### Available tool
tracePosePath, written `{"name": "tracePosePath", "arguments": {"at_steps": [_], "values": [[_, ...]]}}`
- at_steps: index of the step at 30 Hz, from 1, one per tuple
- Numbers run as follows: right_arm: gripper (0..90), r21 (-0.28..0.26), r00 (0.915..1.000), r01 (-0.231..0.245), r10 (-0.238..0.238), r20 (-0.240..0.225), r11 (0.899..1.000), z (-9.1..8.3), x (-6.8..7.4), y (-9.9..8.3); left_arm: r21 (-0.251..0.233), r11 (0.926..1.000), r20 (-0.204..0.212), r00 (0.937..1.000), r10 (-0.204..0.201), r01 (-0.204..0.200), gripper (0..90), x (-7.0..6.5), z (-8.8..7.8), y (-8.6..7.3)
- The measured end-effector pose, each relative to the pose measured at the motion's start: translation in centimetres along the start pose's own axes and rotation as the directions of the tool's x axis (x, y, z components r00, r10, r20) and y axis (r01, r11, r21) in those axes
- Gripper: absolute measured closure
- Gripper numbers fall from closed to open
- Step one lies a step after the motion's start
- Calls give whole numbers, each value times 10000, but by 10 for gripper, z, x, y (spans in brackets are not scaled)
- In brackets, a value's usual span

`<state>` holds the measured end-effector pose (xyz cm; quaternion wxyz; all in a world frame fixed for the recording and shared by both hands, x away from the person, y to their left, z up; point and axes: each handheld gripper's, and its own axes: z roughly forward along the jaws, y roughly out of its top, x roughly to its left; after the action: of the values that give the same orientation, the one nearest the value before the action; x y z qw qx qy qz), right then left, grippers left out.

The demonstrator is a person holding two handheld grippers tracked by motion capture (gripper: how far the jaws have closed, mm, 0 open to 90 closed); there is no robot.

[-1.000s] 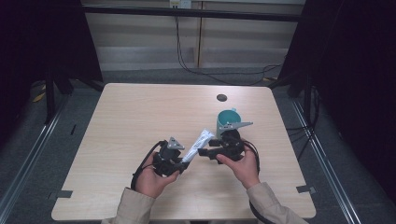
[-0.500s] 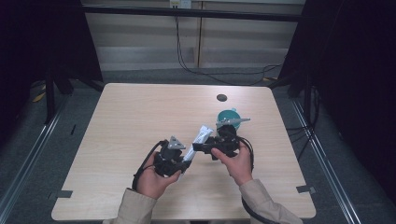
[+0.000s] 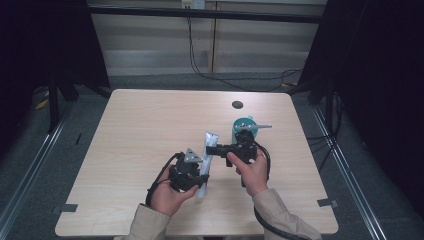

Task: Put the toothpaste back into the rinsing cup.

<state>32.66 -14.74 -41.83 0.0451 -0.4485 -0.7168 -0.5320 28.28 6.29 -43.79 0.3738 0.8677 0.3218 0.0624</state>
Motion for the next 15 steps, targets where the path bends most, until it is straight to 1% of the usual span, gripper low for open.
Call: {"name": "tracePosePath", "arguments": {"at_steps": [1, 2, 3, 4, 5, 6, 8, 9, 10, 12, 14, 15], "values": [[744, -130, 9999, 127, -128, -30, 9998, -2, 0, 1, -110, 9999, 26, 10000, 83, -83, 667, 1, -1, 0], [747, -307, 9996, 289, -291, -51, 9991, -4, 0, 2, -251, 9996, 27, 9999, 100, -99, 602, 2, -2, 0], [748, -485, 9992, 389, -385, 80, 9981, -7, 1, 3, -265, 9996, 13, 9999, 126, -125, 506, 3, -1, 0], [748, -640, 9982, 584, -574, 173, 9962, -10, 1, 5, -185, 9998, 97, 9999, 94, -93, 435, 5, 1, -1], [748, -743, 9974, 703, -689, 213, 9948, -13, 2, 6, -185, 9998, 97, 9999, 94, -93, 406, 5, 1, -1], [748, -829, 9969, 761, -741, 277, 9936, -17, 1, 8, -189, 9996, 80, 9998, 208, -206, 384, 8, 4, -5], [748, -914, 9955, 928, -904, 298, 9915, -22, 2, 9, -68, 9999, 158, 9998, 138, -137, 349, 12, 6, -9], [748, -933, 9938, 1069, -1034, 412, 9899, -24, 2, 10, -12, 9999, 86, 9998, 164, -164, 344, 13, 7, -11], [748, -886, 9920, 1204, -1163, 498, 9888, -26, 2, 11, 8, 9999, 121, 9999, 110, -110, 335, 14, 9, -14], [747, -953, 9897, 1361, -1310, 581, 9861, -30, 2, 11, 110, 9997, 51, 9997, 239, -239, 313, 16, 11, -17], [747, -1016, 9896, 1367, -1311, 593, 9854, -34, -1, 11, 53, 9997, 70, 9997, 217, -218, 295, 18, 13, -20], [748, -1095, 9894, 1375, -1314, 610, 9844, -35, -2, 10, 176, 9995, 47, 9997, 258, -258, 291, 19, 12, -21]]}}
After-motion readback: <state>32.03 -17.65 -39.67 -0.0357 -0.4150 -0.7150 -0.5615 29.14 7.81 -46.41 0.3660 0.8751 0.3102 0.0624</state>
